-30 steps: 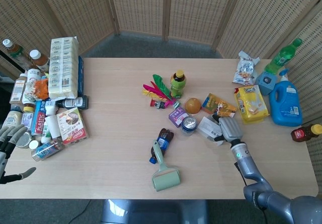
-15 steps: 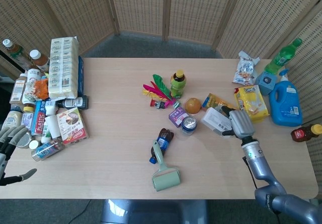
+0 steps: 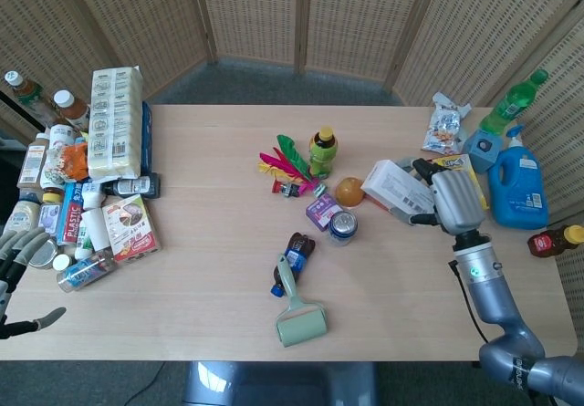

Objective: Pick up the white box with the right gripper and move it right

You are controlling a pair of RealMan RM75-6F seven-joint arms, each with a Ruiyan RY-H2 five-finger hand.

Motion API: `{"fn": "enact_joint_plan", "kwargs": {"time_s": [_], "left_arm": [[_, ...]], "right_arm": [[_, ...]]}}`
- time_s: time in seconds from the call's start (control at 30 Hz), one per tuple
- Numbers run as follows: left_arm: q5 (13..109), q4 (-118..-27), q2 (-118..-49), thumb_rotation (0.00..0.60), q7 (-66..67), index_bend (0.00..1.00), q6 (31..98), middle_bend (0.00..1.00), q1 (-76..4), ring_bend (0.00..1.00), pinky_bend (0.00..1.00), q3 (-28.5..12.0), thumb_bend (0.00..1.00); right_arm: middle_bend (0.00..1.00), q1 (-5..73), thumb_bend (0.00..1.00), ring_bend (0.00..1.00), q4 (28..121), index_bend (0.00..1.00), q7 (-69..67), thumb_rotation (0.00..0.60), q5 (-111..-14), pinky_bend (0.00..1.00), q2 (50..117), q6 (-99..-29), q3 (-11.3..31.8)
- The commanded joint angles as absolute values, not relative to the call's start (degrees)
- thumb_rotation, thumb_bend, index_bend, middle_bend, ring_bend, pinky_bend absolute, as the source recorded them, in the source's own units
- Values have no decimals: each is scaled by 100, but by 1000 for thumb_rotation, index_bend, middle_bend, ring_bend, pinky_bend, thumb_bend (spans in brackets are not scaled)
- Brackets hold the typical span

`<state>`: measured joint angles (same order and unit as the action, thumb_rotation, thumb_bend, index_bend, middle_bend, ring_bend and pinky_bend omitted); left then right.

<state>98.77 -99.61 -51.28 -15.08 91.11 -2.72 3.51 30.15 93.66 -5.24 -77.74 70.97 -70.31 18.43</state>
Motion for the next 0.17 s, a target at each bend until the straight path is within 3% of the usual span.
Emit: {"fn": "enact_joint_plan", "kwargs": {"time_s": [0.03,0.17], "left_arm": [[9894,-9961,-5127,600,-1511,0,9116,0,-274,0,0,356,0],[9916,-9959,-5124,600,-1513,0,9122,0,-270,0,0,369,0]], "right_arm": [[631,3034,157,468,9996,440,-280,600,-7642,664,6720,-7128,2072],[631,3041,152,468,10345,440,-96,600,-7647,664,6577,-7167,2091]]}}
